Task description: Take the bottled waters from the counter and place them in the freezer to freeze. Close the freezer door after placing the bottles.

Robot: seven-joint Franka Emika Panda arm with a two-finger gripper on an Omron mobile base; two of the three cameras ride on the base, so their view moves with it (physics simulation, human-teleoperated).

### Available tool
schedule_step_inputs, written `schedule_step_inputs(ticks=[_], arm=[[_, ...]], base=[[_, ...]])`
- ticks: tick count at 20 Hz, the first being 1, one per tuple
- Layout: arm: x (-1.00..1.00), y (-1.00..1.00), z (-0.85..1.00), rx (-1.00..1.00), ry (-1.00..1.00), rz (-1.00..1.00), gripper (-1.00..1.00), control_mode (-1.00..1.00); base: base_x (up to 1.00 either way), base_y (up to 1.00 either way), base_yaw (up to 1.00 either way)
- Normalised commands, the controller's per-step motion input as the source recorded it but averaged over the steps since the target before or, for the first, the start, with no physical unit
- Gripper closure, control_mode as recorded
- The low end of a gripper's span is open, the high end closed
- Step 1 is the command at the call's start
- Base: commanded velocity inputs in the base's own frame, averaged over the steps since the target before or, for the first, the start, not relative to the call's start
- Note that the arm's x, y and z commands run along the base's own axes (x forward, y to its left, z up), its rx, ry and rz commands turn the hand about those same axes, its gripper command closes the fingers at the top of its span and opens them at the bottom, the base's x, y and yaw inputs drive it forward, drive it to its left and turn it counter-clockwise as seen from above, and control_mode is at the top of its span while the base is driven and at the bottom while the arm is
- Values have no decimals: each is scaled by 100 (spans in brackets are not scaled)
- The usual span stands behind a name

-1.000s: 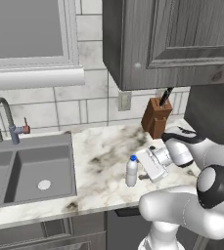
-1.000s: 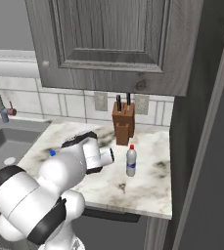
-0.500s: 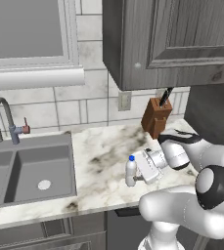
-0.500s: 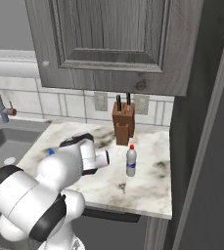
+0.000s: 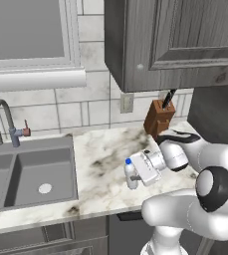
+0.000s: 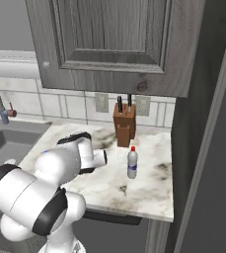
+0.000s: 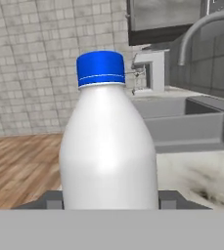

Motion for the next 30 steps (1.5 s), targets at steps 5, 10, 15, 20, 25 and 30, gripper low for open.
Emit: schedule_step_inputs(ticks=[5, 10, 15, 20, 25, 30], arm=[[-24, 0, 83, 0, -17, -12, 100, -100], [-52, 19, 100, 0, -21, -22, 100, -100], [-100, 21, 92, 15, -19, -39, 100, -100], [0, 0, 0, 0, 0, 0, 100, 100], [0, 0, 0, 0, 0, 0, 100, 100], [0, 0, 0, 0, 0, 0, 100, 100]], base=[[0, 0, 0], [0, 0, 0], [0, 0, 0], [-100, 27, -46], [-100, 2, -39], [-100, 0, -47]])
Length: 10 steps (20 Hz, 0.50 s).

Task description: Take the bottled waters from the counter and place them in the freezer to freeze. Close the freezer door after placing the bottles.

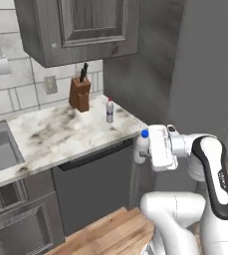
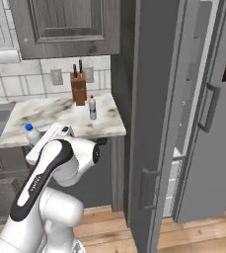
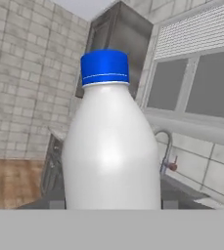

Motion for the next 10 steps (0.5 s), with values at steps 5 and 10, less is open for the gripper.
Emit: schedule_step_inputs(ticks=[5, 10], arm=[[0, 0, 0, 0, 0, 0, 100, 100], [0, 0, 0, 0, 0, 0, 100, 100]], base=[[-100, -28, -54], [-42, -92, -44]])
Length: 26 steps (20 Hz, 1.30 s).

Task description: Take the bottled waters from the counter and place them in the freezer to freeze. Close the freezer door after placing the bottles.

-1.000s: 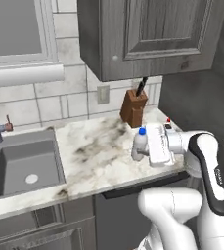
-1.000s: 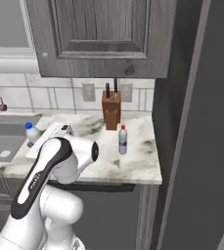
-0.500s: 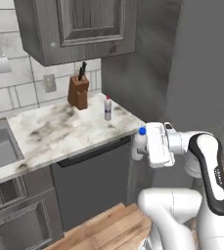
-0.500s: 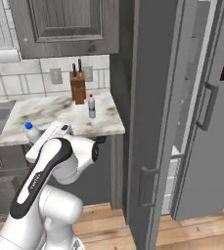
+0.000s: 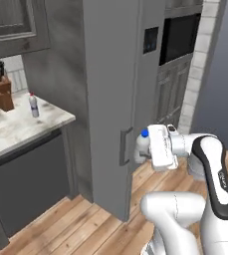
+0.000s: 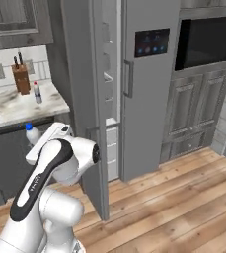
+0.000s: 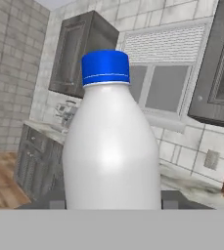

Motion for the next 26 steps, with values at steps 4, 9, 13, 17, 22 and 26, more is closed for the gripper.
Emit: schedule_step_inputs(ticks=[4, 9, 13, 17, 22, 26], arm=[[0, 0, 0, 0, 0, 0, 100, 100], [0, 0, 0, 0, 0, 0, 100, 100], [0, 0, 0, 0, 0, 0, 100, 100], [0, 0, 0, 0, 0, 0, 100, 100], [0, 0, 0, 0, 0, 0, 100, 100], [0, 0, 0, 0, 0, 0, 100, 100]], base=[[-5, -100, -31], [24, -100, -12], [93, -100, 6], [100, -88, 6], [96, -50, 27], [75, -14, 47]])
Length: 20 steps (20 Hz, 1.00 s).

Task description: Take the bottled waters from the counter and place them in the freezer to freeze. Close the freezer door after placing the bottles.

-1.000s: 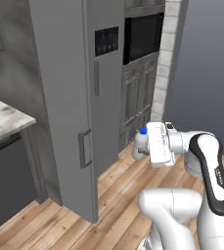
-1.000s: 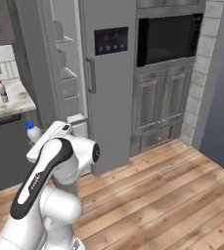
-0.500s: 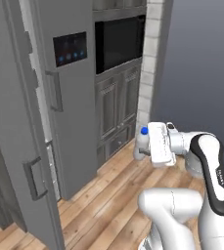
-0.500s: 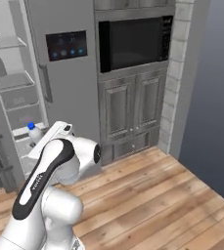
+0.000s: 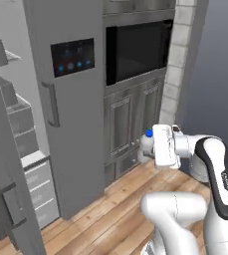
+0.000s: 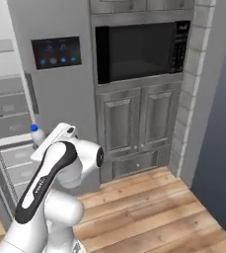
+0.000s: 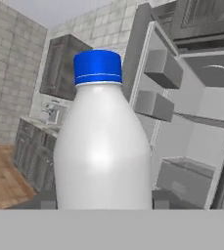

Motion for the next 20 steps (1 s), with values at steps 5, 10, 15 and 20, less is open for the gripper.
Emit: schedule_step_inputs(ticks=[5, 10, 15, 20], arm=[[0, 0, 0, 0, 0, 0, 100, 100], [0, 0, 0, 0, 0, 0, 100, 100], [0, 0, 0, 0, 0, 0, 100, 100], [0, 0, 0, 0, 0, 0, 100, 100]], base=[[63, 3, 57], [82, 1, 54], [89, 0, 39], [57, 0, 25]])
